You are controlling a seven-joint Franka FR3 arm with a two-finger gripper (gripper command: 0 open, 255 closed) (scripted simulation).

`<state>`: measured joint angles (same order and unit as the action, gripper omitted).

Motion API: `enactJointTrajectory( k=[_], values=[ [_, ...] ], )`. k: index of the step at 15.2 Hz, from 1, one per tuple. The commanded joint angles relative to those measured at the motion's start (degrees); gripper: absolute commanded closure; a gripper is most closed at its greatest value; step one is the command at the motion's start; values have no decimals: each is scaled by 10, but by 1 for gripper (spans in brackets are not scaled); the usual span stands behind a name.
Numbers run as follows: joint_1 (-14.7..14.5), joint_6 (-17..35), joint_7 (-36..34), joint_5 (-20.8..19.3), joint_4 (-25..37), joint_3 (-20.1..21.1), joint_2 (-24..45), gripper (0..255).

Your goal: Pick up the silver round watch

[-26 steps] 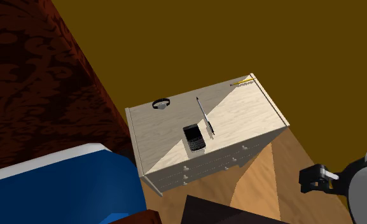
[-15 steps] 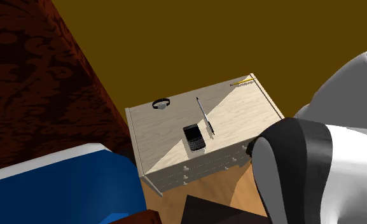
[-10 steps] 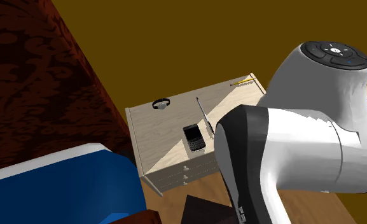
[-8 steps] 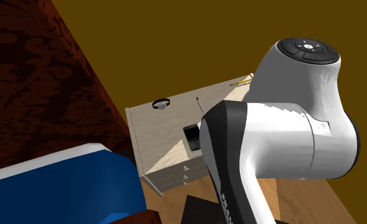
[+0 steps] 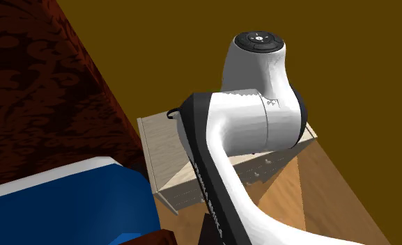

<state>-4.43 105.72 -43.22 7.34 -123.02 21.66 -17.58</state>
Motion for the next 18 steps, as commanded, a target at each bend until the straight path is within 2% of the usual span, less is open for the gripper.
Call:
enactJointTrajectory(
  k=[1,9,13,17,18],
  values=[
    [0,19,-30,-8,22,16,38,0],
    [-19,57,-167,-82,161,68,214,0],
    [-49,55,-232,-133,255,75,310,0],
    [-91,38,-282,-180,366,67,407,0],
    [-92,45,-283,-180,360,66,408,0]
  ],
)
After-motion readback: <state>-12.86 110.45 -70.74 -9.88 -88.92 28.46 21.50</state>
